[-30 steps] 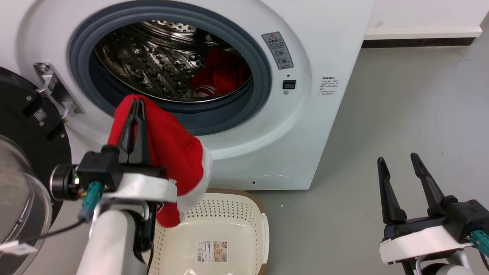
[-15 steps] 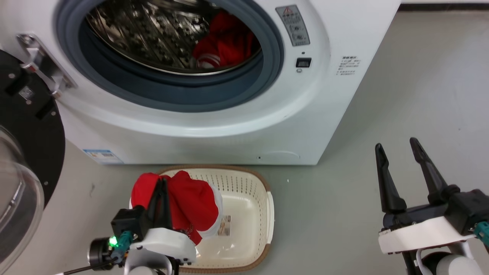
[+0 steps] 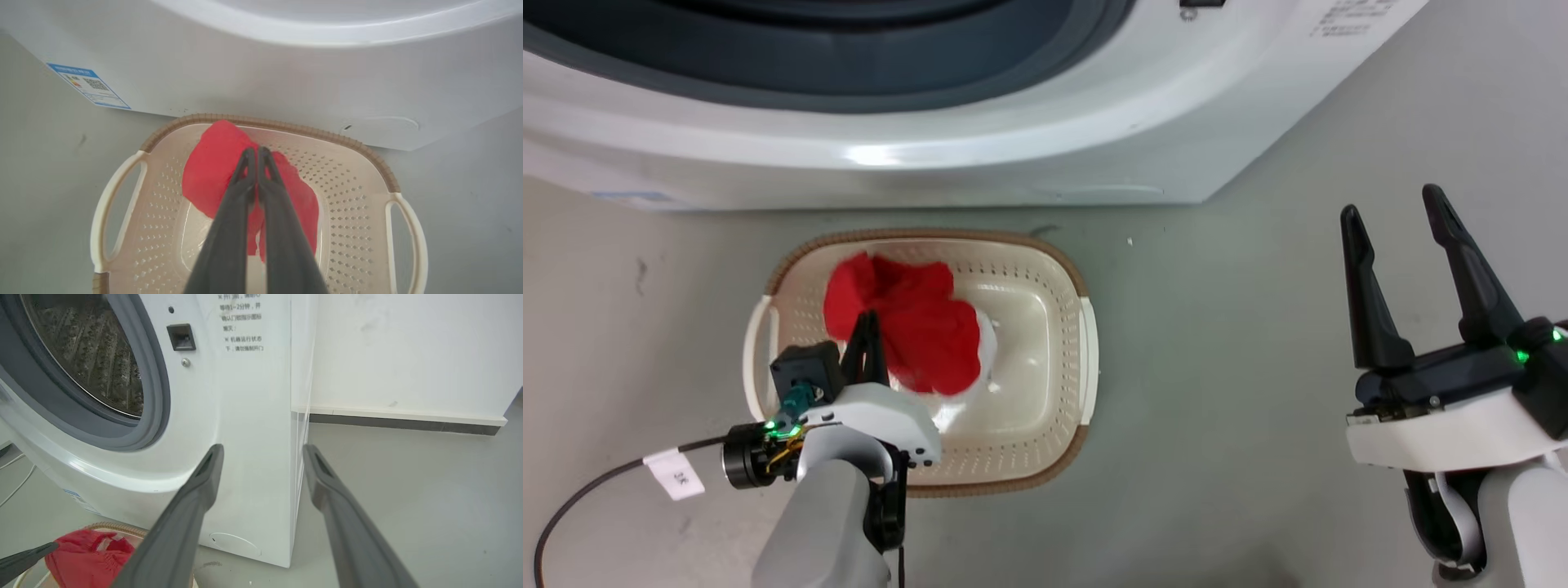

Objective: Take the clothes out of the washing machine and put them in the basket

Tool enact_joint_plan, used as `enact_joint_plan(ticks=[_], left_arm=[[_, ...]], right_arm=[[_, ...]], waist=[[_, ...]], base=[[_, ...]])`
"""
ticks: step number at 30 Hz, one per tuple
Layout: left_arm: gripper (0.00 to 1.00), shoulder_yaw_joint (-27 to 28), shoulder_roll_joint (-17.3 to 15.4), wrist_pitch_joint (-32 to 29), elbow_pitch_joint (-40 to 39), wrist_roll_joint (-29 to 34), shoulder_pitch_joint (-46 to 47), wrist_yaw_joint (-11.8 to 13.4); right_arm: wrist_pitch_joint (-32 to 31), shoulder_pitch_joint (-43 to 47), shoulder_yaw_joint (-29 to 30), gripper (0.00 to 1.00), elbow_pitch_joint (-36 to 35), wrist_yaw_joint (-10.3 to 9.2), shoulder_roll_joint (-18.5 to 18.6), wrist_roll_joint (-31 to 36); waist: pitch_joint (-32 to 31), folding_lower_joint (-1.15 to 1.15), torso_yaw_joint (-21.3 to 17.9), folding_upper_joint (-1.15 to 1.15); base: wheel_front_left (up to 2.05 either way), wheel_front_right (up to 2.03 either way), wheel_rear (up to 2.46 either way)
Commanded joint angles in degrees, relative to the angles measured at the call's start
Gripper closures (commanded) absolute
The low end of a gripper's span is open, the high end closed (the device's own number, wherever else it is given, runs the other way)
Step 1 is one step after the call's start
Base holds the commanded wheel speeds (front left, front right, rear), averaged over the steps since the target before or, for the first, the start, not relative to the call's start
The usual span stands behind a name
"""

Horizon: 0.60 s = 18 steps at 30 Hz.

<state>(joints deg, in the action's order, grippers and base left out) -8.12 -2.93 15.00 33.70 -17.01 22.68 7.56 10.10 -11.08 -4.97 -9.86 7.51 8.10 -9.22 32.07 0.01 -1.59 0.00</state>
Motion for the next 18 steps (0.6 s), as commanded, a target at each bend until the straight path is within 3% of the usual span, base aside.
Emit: enact_joint_plan(ticks=[1,18], left_arm=[[1.0,0.6,0.05,0.2,2.25,0.25,1.82,-0.28],[1.0,5.36,-1.89,-0.41,31.08,-1.96,19.24,-2.64]], right_arm=[[0.5,-1.57,-0.56,0.0,0.3,-0.04,0.54,-0.68],[3.96,-7.86,-3.07,0.0,4.03,-0.04,2.21,-3.5]], waist=[[4.21,-0.01,-1.54,0.0],[14.71,-0.01,-6.04,0.0]], base=[[0.0,0.0,0.0],[0.0,0.0,0.0]])
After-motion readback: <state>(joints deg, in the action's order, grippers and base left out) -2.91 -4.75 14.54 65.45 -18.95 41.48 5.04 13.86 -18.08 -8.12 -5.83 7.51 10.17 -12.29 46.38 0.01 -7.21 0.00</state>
